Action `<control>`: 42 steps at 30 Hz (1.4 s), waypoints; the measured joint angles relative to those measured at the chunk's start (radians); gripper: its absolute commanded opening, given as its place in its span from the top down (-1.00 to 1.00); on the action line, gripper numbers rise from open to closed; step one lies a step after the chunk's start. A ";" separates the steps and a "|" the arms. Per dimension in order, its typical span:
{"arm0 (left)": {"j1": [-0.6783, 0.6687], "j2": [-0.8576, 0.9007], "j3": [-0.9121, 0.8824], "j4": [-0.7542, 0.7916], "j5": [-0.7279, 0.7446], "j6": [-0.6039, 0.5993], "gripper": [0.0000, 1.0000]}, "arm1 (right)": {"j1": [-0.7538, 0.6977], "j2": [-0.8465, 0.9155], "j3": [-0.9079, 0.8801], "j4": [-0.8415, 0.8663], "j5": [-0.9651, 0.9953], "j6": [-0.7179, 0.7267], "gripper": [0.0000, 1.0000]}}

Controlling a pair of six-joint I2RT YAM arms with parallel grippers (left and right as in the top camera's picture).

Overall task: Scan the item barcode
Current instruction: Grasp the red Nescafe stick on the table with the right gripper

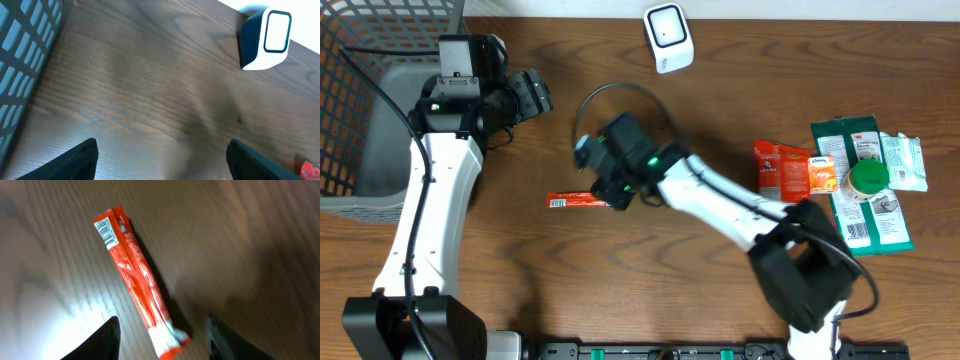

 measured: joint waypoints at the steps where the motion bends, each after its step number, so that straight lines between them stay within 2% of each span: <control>1: 0.000 0.000 0.000 0.000 0.000 0.000 -0.65 | 0.012 0.012 0.000 0.014 0.017 -0.003 0.01; 5: 0.000 0.000 0.000 0.000 0.000 0.000 -0.65 | 0.041 0.077 0.000 0.063 0.077 -0.024 -0.03; 7: 0.000 0.000 0.000 0.000 0.000 0.000 -0.65 | 0.042 0.103 0.000 0.074 0.090 -0.031 0.09; 13: 0.000 0.000 0.000 0.000 0.000 0.000 -0.65 | 0.040 0.129 0.006 0.038 0.104 -0.042 0.63; 16: 0.000 0.000 0.000 0.000 0.000 0.000 -0.65 | 0.037 0.122 0.011 -0.006 0.121 -0.030 0.79; 24: 0.000 0.000 0.000 0.000 0.000 0.000 -0.65 | -0.048 0.092 0.013 -0.169 0.201 0.042 0.94; 33: 0.000 0.000 0.000 0.000 0.000 0.000 -0.65 | -0.197 0.078 0.013 -0.306 0.241 0.063 0.86; 35: 0.000 0.000 0.000 0.000 0.000 0.000 -0.65 | -0.227 0.077 0.013 -0.322 0.234 0.063 0.76; 42: 0.000 0.000 0.000 0.000 0.000 0.000 -0.65 | -0.290 0.074 0.011 -0.357 0.199 0.067 0.20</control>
